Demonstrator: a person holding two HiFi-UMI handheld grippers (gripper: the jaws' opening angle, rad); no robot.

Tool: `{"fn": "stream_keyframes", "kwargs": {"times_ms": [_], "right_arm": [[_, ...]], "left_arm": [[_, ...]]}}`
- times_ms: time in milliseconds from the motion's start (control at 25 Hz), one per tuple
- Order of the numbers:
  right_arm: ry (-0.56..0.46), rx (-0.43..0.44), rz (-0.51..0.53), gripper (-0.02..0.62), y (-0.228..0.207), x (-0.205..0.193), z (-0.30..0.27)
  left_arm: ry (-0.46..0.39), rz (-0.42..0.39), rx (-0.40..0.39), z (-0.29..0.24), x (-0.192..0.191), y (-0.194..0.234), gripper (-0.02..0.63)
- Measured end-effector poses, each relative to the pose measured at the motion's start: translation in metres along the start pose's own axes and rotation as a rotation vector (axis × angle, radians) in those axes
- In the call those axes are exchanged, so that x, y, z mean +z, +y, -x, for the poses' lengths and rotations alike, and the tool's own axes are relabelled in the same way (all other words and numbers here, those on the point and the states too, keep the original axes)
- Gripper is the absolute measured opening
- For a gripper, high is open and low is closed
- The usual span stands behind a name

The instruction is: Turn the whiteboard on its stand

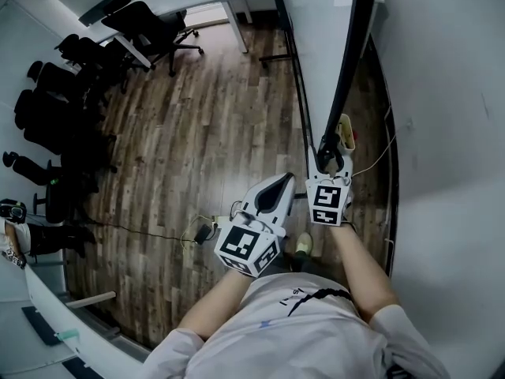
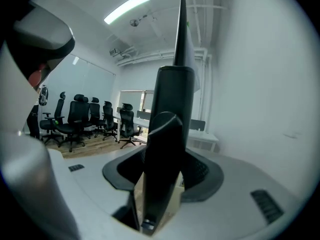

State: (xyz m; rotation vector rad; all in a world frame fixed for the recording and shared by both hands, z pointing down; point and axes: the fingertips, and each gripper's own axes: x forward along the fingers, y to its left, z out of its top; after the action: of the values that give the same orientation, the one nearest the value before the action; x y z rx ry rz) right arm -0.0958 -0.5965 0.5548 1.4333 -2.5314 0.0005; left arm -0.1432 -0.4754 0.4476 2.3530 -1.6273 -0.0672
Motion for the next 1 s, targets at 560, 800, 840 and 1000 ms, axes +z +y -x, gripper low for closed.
{"fn": "stream_keyframes", "kwargs": {"times_ms": [560,800,840,1000], "right_arm": [[0.033,-0.021,-0.067,0.193,0.0,-0.003,0.028],[0.028,-0.022,-0.056,0.193,0.001,-0.009,0.063],[0.028,-0.025,-0.057,0.193,0.0,-0.01,0.068],[0.039,-0.027,-0.059,0.193,-0.006,-0.017,0.088]], "left_arm": [[0.014,0.003,-0.135,0.023,0.005,0.029,0.012],[0.047,-0.011,-0.222,0.032,-0.015,0.02,0.012],[0.052,-0.009,-0.237,0.033,-0.018,0.016,0.012],[0.06,-0.007,-0.253,0.04,-0.024,0.005,0.012]]}}
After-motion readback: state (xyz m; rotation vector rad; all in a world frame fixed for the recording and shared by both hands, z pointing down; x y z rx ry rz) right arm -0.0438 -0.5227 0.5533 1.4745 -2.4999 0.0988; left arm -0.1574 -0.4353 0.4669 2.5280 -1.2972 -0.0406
